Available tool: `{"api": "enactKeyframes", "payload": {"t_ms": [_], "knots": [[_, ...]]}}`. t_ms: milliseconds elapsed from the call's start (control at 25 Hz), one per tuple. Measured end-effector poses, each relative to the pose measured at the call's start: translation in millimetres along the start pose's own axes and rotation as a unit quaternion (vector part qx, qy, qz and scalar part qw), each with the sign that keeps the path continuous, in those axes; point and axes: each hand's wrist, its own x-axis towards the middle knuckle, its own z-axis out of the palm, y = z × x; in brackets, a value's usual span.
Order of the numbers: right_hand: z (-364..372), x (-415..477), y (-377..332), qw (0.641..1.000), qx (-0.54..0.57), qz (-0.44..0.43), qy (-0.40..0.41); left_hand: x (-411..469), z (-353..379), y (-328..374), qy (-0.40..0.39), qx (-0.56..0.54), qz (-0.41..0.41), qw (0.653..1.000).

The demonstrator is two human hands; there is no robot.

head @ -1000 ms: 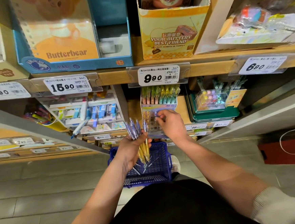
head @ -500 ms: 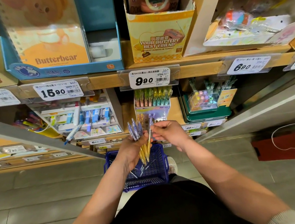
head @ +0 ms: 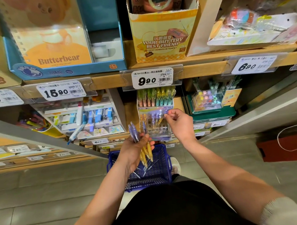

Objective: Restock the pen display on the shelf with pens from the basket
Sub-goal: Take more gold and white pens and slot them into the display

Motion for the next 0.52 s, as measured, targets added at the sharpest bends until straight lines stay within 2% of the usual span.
{"api": "enactKeyframes", "payload": {"t_ms": [240,520], "knots": [[20.8,-2.2,9.6,0.996,-0.071,-0.024,-0.04,0.4,-6.7,1.9,0.003,-0.006,0.008,1.0],[24.6,0.3,12.4,0.985,-0.141,0.012,-0.097,-4.8,-9.5,6.3,0.001,-0.019,-0.009,1.0]]}}
